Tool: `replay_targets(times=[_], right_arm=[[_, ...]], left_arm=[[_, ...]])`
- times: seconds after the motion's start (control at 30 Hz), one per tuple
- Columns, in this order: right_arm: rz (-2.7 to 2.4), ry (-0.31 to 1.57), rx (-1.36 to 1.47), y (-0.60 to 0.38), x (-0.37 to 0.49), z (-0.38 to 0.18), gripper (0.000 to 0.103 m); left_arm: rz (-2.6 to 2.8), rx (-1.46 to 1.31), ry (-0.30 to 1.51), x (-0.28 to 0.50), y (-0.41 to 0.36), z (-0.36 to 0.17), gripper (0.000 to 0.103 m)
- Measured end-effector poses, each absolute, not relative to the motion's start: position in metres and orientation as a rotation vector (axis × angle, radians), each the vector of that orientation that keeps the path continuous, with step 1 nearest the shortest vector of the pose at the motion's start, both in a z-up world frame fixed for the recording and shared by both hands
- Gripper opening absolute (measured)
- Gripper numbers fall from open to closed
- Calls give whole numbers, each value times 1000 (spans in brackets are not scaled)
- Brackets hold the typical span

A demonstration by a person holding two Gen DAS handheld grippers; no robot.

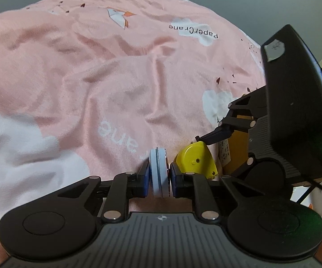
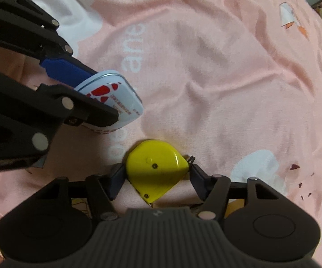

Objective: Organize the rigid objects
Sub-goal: 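Grasp the yellow tape measure with the right gripper while the left gripper holds the mint tin, then carry the tape measure and mint tin over the orange box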

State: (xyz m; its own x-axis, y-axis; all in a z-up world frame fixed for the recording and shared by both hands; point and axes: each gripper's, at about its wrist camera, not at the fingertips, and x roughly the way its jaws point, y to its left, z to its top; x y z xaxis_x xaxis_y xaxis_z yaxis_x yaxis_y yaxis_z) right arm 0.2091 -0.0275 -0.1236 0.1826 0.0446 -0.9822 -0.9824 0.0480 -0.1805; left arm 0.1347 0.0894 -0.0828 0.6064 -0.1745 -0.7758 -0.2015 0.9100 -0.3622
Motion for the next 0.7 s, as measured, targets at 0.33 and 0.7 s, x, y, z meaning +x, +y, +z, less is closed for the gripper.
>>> replay_targets(times=[0.33, 0.7], right_arm=[[1027, 935, -1087, -43, 191, -60, 63], [942, 899, -885, -105, 178, -1, 63]], left_arm=[[18, -435, 845, 114, 84, -46, 20], [-102, -417, 740, 103, 49, -7, 20]])
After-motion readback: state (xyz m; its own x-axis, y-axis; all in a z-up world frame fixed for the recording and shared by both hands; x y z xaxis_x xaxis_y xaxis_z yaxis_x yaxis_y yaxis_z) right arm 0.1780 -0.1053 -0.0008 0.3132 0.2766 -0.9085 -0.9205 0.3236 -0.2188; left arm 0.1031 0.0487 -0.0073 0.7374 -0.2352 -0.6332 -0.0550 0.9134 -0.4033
